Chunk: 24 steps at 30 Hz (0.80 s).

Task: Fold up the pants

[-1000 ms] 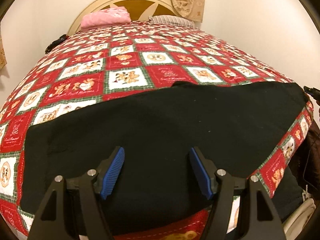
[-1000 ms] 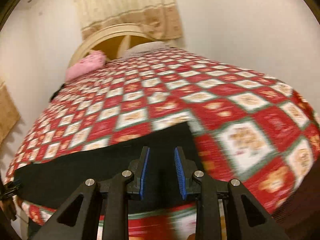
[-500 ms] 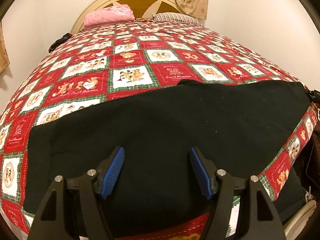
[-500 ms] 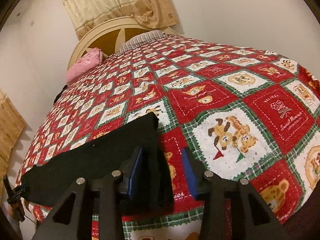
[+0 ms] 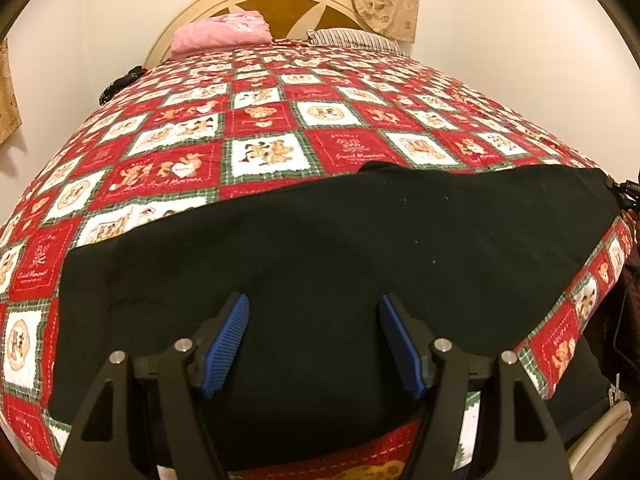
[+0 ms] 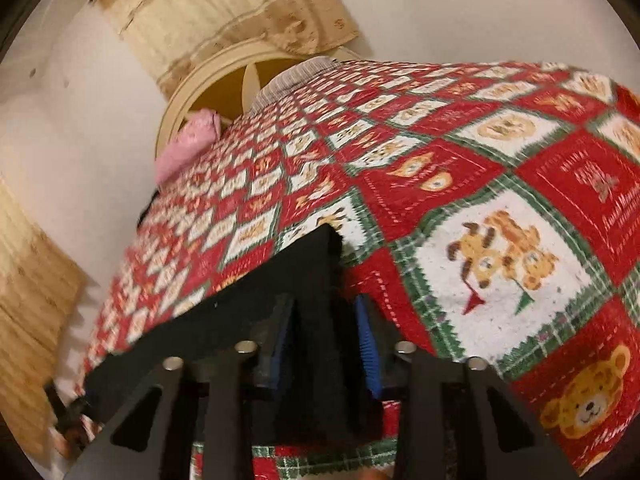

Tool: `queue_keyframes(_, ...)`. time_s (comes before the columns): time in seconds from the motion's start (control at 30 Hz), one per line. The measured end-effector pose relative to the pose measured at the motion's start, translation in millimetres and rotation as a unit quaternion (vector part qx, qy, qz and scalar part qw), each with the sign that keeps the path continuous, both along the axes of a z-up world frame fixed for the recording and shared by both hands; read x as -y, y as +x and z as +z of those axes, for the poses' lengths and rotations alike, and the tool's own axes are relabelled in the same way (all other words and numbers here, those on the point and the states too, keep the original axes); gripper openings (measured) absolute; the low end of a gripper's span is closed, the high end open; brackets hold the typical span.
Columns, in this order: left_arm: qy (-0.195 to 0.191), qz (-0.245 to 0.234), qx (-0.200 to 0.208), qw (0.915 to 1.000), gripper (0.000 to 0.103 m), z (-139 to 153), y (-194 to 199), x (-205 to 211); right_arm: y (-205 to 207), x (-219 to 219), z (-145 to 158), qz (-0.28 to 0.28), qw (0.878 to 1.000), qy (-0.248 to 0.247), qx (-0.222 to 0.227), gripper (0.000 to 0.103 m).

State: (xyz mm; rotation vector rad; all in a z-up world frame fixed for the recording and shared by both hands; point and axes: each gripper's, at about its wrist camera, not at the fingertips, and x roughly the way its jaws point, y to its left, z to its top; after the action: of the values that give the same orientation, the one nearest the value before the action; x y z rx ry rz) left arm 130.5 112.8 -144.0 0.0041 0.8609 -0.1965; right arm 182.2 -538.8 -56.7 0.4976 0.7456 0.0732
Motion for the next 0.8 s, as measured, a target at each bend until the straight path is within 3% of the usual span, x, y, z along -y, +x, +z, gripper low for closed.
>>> queue_keyframes(0.1, 0.001, -0.005, 0.002, 1.0000, 0.070, -2, -1, 0, -7, -7, 4, 0.003, 1.000, -0.002, 0.000, 0.013)
queue_keyframes(0.33, -0.016, -0.024, 0.010, 0.9995, 0.070, 4, -2, 8, -27, -75, 55, 0.041, 0.998, -0.033, 0.045, 0.012)
queue_keyframes(0.53, -0.033, -0.056, 0.030, 0.9974, 0.070, 14, -12, 26, -27, -167, 89, 0.098, 0.991, -0.048, 0.075, 0.012)
queue_keyframes(0.67, -0.043, -0.076, 0.039, 0.9954, 0.070, 19, -19, 37, -16, -218, 89, 0.140, 0.986, -0.049, 0.076, 0.012)
queue_keyframes(0.8, -0.057, -0.088, 0.036, 0.9938, 0.070, 16, -24, 45, 1, -275, 68, 0.196, 0.978, -0.045, 0.055, 0.012)
